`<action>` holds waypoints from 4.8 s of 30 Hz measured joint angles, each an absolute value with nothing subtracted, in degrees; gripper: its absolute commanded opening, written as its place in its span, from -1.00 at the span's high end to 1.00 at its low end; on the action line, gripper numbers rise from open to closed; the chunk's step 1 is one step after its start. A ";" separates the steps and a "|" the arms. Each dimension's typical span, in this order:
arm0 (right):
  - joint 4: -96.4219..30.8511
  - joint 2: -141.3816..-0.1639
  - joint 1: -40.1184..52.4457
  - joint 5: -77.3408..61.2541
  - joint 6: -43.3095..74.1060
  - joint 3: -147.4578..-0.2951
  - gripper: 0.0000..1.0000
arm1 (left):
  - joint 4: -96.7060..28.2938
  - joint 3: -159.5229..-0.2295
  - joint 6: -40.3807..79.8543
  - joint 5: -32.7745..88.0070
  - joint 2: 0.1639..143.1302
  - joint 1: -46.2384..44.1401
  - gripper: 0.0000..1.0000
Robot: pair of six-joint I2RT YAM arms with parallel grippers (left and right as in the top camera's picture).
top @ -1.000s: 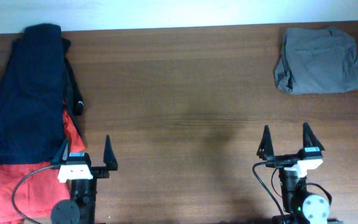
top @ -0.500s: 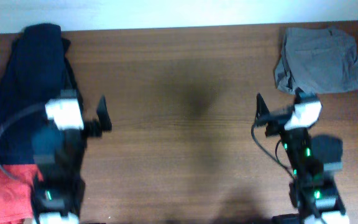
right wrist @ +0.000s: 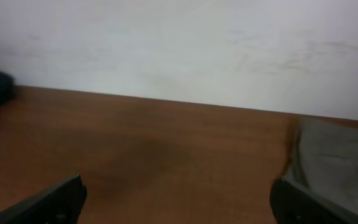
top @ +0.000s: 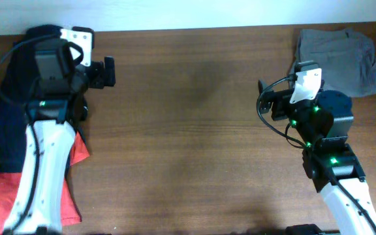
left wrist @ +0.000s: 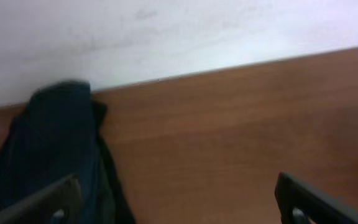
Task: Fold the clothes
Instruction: 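Reach the left gripper to the navy shorts on the left pile, then grasp the navy shorts with the left gripper and drag them rightward, then release the shorts at table center and withdraw the left gripper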
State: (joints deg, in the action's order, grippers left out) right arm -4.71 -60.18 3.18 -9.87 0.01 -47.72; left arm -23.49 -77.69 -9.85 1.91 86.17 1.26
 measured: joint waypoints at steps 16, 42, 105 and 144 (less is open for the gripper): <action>-3.88 -66.83 3.18 -12.40 0.03 -47.79 -0.98 | -13.98 -95.50 -13.96 -4.21 115.11 11.33 -0.94; -6.92 -68.20 3.18 -13.21 0.01 -47.79 -0.99 | -6.04 -101.16 -15.05 -19.55 136.75 12.08 -0.11; -9.43 -59.77 -10.83 -17.30 4.01 -47.81 -0.98 | -63.20 -117.01 -5.02 4.47 114.59 -32.91 0.99; -10.31 -104.09 -5.80 -27.35 -4.08 -64.62 -0.68 | -76.23 -131.61 -1.74 13.54 121.95 -4.10 -0.99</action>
